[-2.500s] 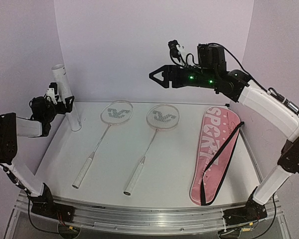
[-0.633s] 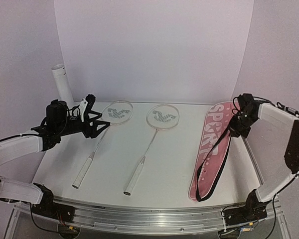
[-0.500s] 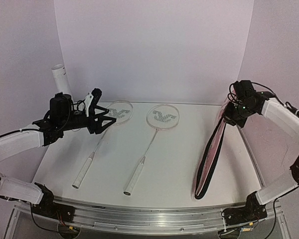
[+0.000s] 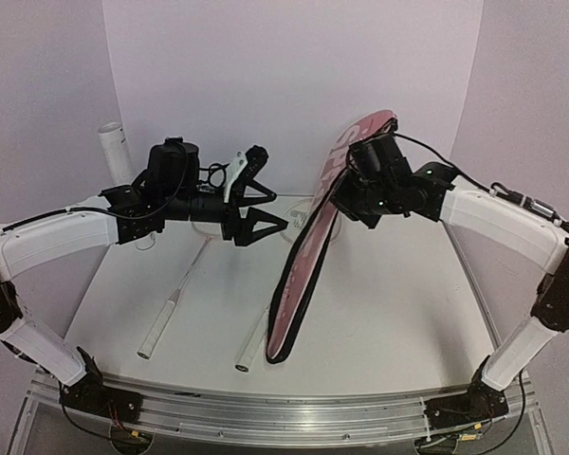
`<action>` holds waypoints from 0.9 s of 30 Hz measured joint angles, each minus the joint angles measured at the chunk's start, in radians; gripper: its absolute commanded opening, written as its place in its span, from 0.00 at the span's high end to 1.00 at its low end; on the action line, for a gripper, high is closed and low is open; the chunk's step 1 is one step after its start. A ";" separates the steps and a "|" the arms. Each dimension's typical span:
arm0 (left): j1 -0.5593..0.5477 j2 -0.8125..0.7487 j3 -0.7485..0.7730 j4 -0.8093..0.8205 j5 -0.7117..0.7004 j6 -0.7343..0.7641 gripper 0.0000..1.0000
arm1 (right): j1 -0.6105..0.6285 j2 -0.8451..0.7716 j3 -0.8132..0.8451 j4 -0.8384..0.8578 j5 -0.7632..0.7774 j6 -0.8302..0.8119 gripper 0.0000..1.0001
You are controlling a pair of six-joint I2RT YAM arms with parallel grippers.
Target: Pack up the badminton gear
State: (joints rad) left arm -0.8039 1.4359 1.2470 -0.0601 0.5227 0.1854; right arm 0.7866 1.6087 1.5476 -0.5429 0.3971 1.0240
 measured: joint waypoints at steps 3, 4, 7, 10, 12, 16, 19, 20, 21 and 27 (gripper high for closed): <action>-0.007 0.017 -0.008 -0.030 -0.044 0.014 0.20 | 0.045 0.075 0.029 0.076 -0.006 0.033 1.00; -0.006 0.017 -0.015 -0.034 -0.064 0.021 0.20 | 0.056 0.106 0.045 0.097 -0.012 0.047 1.00; -0.004 0.017 -0.032 -0.048 -0.120 0.035 0.19 | 0.073 0.200 0.094 0.171 -0.045 0.088 1.00; -0.002 0.017 -0.066 -0.062 -0.171 0.047 0.17 | 0.081 0.274 0.130 0.206 -0.074 0.116 1.00; -0.001 0.017 -0.095 -0.070 -0.206 0.051 0.18 | 0.088 0.314 0.152 0.217 -0.091 0.131 1.00; 0.012 0.017 -0.151 -0.080 -0.271 0.050 0.18 | 0.094 0.345 0.163 0.236 -0.120 0.149 1.00; 0.036 0.017 -0.191 -0.079 -0.302 0.061 0.20 | 0.096 0.346 0.166 0.247 -0.135 0.154 1.00; 0.045 0.018 -0.202 -0.080 -0.309 0.068 0.22 | 0.096 0.346 0.166 0.251 -0.140 0.155 1.00; 0.052 0.022 -0.210 -0.080 -0.313 0.073 0.22 | 0.098 0.347 0.169 0.253 -0.147 0.155 1.00; 0.070 0.057 -0.222 -0.071 -0.295 0.103 0.41 | 0.100 0.364 0.173 0.264 -0.163 0.159 1.00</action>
State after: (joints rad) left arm -0.7340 1.4929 1.0251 -0.1308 0.2279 0.2884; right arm 0.8864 1.9728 1.7204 -0.2787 0.2339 1.1827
